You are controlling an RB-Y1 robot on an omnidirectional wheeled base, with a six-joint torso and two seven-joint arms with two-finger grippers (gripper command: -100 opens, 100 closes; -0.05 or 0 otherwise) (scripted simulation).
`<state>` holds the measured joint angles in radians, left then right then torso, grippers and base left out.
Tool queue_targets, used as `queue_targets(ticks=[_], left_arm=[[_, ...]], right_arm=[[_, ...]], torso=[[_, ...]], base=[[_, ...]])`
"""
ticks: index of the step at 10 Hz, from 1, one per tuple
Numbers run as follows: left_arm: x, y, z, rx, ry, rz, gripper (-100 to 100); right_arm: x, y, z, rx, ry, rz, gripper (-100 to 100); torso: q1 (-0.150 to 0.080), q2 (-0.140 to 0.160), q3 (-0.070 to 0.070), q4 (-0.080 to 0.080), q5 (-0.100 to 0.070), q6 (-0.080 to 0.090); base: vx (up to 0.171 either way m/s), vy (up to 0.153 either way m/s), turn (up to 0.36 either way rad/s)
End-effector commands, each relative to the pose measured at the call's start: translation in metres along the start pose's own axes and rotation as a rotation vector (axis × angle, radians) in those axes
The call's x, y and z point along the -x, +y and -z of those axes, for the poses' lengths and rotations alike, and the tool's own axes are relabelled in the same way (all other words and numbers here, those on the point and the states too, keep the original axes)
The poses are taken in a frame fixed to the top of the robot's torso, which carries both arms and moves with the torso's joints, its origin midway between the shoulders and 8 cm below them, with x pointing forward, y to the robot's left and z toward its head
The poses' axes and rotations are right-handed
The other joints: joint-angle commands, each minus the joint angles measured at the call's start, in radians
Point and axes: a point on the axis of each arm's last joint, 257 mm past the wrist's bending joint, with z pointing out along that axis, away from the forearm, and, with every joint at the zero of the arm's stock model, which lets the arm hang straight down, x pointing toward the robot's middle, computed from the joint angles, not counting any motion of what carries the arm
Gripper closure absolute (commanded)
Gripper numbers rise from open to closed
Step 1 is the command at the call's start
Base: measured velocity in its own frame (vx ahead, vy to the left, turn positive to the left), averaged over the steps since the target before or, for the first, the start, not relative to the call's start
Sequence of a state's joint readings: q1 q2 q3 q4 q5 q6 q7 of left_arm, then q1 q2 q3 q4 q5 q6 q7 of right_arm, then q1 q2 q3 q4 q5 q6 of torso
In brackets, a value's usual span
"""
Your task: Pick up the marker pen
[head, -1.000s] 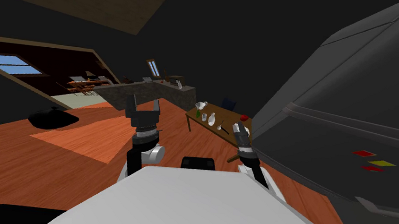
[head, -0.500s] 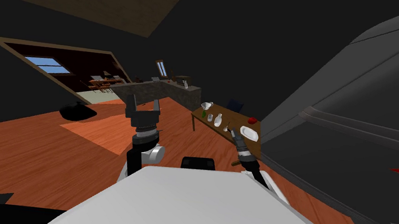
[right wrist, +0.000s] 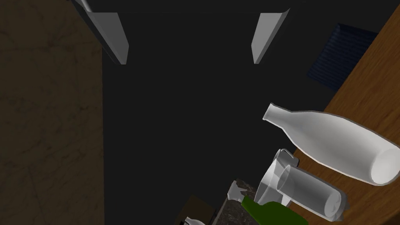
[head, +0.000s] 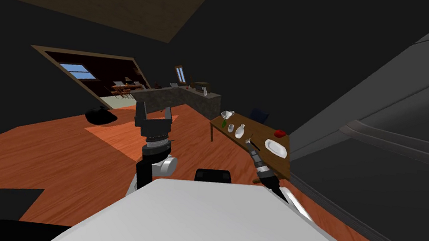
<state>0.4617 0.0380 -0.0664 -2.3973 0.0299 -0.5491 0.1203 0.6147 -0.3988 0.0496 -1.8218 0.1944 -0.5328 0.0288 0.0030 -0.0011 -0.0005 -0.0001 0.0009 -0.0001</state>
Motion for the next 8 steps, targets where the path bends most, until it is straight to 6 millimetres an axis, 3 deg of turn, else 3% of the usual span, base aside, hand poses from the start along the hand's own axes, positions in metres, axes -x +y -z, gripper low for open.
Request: queue_targets(ticks=[1,3,7,8], left_arm=[[0.000,0.000,0.000,0.000,0.000,0.000,0],[0.000,0.000,0.000,0.000,0.000,0.000,0],[0.000,0.000,0.000,0.000,0.000,0.000,0],[0.000,0.000,0.000,0.000,0.000,0.000,0]], right_arm=[[-0.006,-0.017,0.006,-0.037,0.025,0.026,-100],[-0.015,-0.042,0.018,-0.092,0.074,0.079,-100],[-0.033,-0.115,0.063,-0.248,0.231,0.253,-100],[-0.034,-0.121,0.066,-0.262,0.235,0.252,-100]], torso=[[0.000,0.000,0.000,0.000,0.000,0.000],[0.000,0.000,0.000,0.000,0.000,0.000],[0.000,-0.002,-0.001,0.000,0.000,0.001],[0.000,-0.001,-0.001,0.000,0.000,0.000]], base=[[0.040,0.058,0.084],[0.034,0.058,0.127],[0.058,0.068,0.181],[0.042,0.033,0.066]])
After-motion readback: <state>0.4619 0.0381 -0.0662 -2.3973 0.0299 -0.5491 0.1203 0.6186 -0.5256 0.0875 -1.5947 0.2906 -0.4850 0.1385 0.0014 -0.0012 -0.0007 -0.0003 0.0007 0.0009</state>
